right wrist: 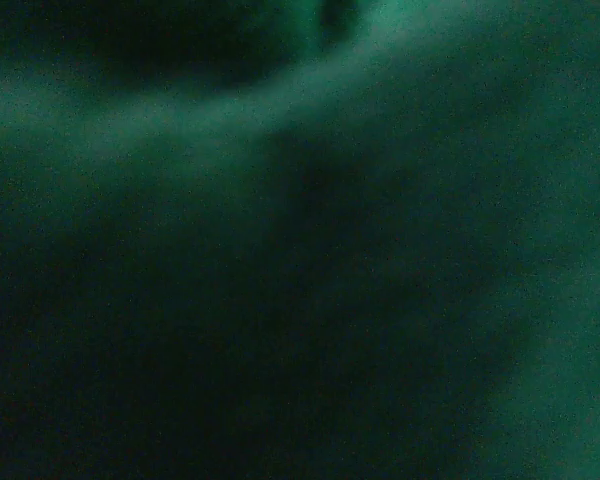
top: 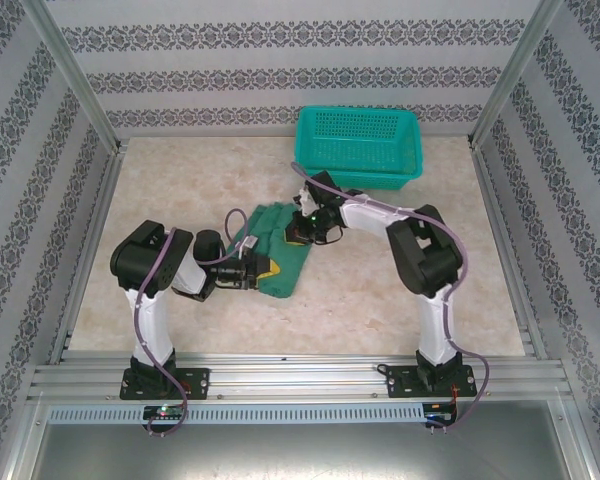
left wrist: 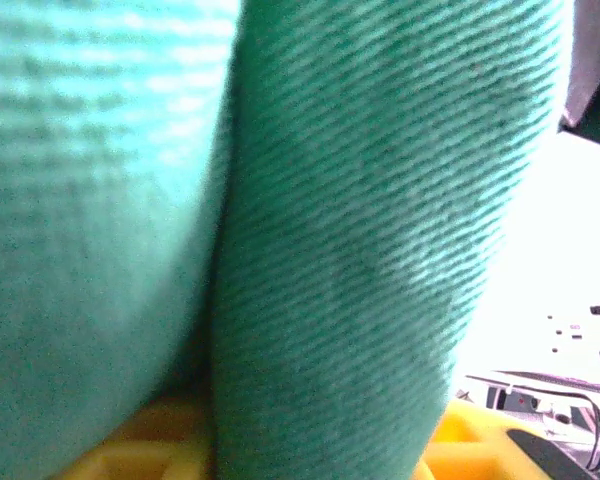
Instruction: Roll up the long pants
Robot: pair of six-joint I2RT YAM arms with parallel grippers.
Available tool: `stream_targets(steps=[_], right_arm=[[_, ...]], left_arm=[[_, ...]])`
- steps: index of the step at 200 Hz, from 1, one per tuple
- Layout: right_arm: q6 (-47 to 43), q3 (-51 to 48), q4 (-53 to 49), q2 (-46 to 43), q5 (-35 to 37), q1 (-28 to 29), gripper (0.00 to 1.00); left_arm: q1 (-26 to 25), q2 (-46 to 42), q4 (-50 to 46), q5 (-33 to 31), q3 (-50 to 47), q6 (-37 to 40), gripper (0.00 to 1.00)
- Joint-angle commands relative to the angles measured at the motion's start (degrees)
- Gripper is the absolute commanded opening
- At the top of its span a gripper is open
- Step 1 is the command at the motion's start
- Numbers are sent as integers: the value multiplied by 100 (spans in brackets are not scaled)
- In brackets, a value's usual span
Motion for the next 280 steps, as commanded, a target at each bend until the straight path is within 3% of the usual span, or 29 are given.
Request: stream_targets(steps=[1, 22, 54, 74, 88, 112, 126, 161, 193, 255, 280], right_arm=[[128, 228, -166, 934, 285, 254, 0], [269, 129, -20, 1061, 214, 287, 0], [230, -76, -120, 853, 331, 277, 0], [169, -81, -260, 812, 364, 276, 0], [172, -97, -254, 781, 371, 277, 0], [231, -82, -194, 796, 326, 274, 0], [271, -65, -162, 810, 303, 285, 0], [306, -36, -120, 822, 295, 342, 0], [348, -160, -24, 786, 289, 355, 0], [334, -336, 60, 626, 316, 349, 0], [330, -326, 59, 610, 304, 347, 0]], left_arm=[[86, 731, -829, -677, -304, 41, 35], [186, 322, -1463, -955, -335, 796, 41], [158, -1826, -4649, -1855, -31, 2719, 57], [-55, -3722, -7186, -3189, 543, 3958, 60], [-206, -4879, -8431, -4316, 939, 4392, 63], [-531, -6184, -9525, -5391, 1357, 4886, 65], [-871, -6574, -9593, -5702, 1328, 4907, 67], [-2432, -6287, -9848, -7541, 1526, 4999, 70], [-3517, -5501, -9878, -9324, 1960, 5266, 72], [-4580, -3281, -10394, -11689, 3254, 5657, 76], [-4716, -2495, -10769, -12138, 3686, 5650, 80]])
